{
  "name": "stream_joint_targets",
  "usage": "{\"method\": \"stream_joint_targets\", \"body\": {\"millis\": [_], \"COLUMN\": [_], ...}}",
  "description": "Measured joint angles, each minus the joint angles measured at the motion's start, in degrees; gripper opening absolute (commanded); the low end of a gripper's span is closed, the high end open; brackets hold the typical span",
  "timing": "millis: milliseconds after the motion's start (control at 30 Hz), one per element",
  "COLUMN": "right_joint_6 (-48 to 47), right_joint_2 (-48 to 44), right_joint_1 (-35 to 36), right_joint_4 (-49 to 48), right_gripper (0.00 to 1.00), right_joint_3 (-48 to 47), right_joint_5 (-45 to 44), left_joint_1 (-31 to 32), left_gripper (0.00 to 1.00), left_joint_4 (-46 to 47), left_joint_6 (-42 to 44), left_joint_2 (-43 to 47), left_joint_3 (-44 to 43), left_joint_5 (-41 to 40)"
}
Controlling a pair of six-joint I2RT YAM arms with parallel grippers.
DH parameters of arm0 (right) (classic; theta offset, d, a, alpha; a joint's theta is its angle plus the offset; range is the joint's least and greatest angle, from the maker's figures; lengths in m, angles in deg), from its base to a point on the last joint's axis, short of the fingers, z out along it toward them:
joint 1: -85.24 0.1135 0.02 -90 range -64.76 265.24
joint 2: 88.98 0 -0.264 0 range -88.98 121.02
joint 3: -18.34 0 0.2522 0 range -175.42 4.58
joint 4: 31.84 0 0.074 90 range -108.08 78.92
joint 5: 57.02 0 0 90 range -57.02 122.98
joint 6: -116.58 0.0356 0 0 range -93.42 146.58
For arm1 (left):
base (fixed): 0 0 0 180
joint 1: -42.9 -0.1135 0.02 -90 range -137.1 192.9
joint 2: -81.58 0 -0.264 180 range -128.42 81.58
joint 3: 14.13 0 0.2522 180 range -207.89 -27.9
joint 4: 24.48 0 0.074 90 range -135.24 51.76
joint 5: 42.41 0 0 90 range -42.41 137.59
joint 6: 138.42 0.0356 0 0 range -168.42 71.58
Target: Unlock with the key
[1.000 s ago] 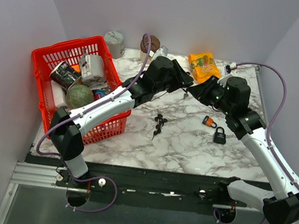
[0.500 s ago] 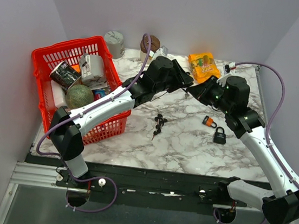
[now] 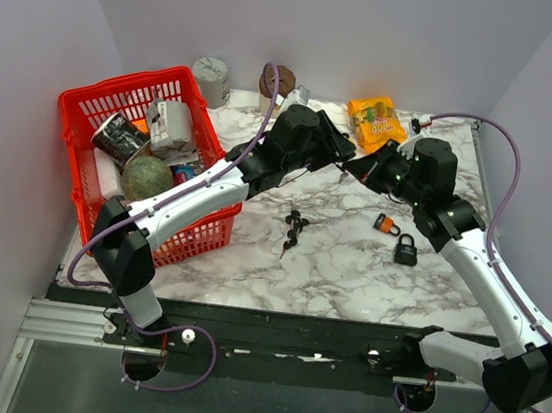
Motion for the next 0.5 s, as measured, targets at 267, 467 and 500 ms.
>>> {"method": "stream_joint_targets", "body": {"millis": [267, 467, 500], "right_joint_6": [-0.02, -0.02, -0.04], "right_joint_2": [0.28, 0.76, 0.87], "right_joint_1": [-0.42, -0.52, -0.52], "right_joint_4": [-0.22, -1.38, -1.55], "right_gripper": [0.01, 0.01, 0.01], "right_joint_3": [0.0, 0.0, 0.0], "right_joint_5": [0.09, 0.11, 0.11], "left_joint_1": [0.04, 0.15, 0.15], "left_gripper": [0.0, 0.0, 0.0], "left_joint_4": [0.98, 1.53, 1.62], "left_joint_6": [0.22, 0.96, 1.09], "left_joint_2": [0.02, 0.04, 0.04], "left_joint_3": [0.74, 0.81, 0.81], "left_joint_5": [-0.07, -0.81, -0.94]}}
